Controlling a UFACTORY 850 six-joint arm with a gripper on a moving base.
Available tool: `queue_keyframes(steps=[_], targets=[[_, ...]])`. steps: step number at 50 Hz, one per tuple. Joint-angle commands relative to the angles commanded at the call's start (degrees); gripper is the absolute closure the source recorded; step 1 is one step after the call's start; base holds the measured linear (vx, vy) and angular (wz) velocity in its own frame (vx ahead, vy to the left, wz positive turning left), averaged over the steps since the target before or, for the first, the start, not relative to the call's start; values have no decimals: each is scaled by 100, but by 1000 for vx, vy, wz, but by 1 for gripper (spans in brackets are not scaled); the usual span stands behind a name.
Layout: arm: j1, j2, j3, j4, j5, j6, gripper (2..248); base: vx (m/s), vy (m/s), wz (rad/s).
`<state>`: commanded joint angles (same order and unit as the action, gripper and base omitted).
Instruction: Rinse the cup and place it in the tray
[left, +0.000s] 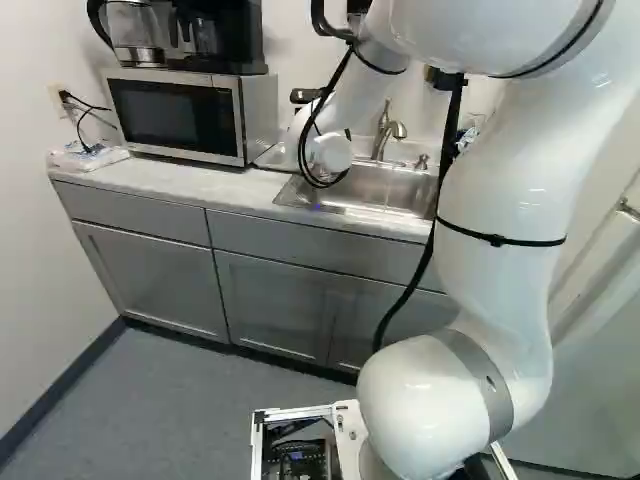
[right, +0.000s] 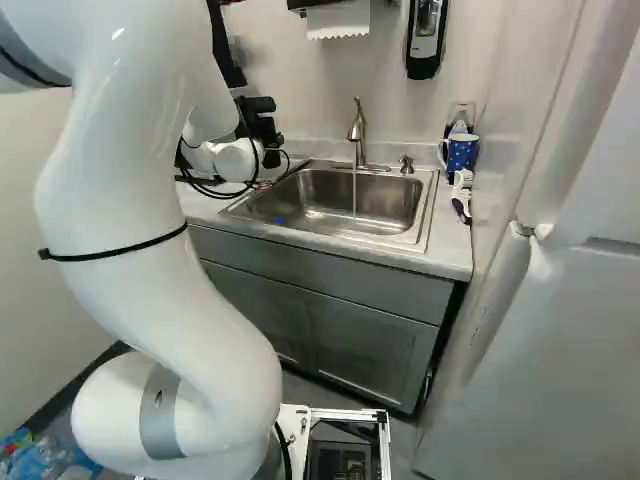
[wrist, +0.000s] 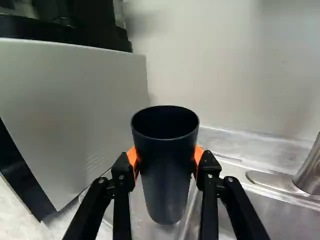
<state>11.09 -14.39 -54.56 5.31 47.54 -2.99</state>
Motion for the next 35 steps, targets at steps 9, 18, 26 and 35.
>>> queue_keyframes(steps=[9,18,26,35], targets=[[84,-256,-264,95,0,0,126,0,0,0],[144,-548,-507,178,0,0,126,0,0,0],[183,-796,-704,252,0,0,126,0,0,0],[210,-1033,-875,278,0,0,126,0,0,0]])
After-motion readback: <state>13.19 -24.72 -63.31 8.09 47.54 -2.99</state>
